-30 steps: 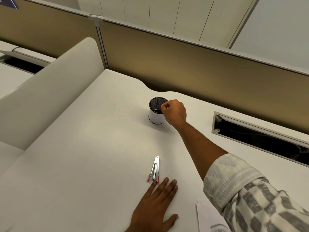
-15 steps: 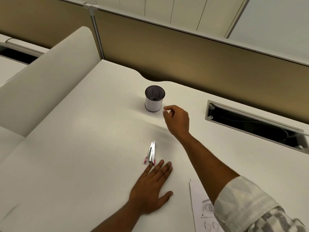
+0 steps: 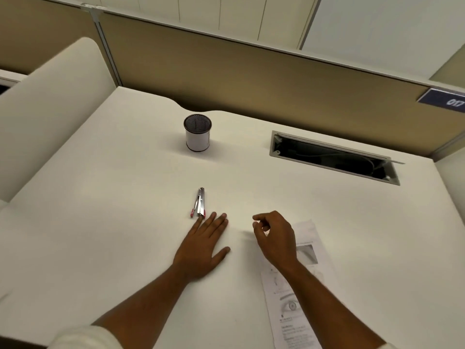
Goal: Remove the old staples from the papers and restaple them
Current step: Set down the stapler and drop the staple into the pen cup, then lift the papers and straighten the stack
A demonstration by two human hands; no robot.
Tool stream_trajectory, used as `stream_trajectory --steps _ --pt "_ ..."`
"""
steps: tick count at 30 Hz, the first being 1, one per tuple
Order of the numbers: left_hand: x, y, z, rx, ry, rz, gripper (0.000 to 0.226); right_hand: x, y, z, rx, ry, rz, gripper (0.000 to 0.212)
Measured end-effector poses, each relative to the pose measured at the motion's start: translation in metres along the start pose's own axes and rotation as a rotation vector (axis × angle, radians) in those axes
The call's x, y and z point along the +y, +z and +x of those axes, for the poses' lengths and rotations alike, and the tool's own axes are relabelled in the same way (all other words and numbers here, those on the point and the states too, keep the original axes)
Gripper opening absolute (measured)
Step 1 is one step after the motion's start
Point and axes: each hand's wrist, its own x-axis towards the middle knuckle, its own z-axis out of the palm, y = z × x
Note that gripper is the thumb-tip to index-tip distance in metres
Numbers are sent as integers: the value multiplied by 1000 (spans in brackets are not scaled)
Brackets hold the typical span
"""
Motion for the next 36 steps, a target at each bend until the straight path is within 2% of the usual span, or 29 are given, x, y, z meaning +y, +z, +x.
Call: stream_trajectory --steps 4,7,10,13,15,21,25,28,33,36 --pt "17 2 -7 79 -54 17 61 39 -19 -36 72 26 -184 18" --pt "45 7 -12 107 -5 -58 58 65 -33 -53 89 93 -255 31" --pt "76 13 -8 31 6 -142 64 78 -37 -63 14 128 -304 44" --pt "93 20 -2 -53 -49 -108 72 82 -33 -75 -93 127 -388 55" --pt "96 24 -1 -69 -63 -79 74 83 -29 -80 -104 110 -420 57" --pt "91 26 -1 -48 -38 -76 69 98 -47 -61 58 138 -371 60" --pt "92 27 -1 -44 -47 -91 68 120 -62 -40 -81 197 -395 79" --pt "93 27 -3 -35 -52 -92 67 130 -58 -47 -157 132 -468 85" --pt "96 27 -4 -14 -53 -96 66 130 -59 -57 -129 111 -463 90" --pt "95 26 -3 -46 -66 -94 67 119 -63 -55 -72 200 -239 103"
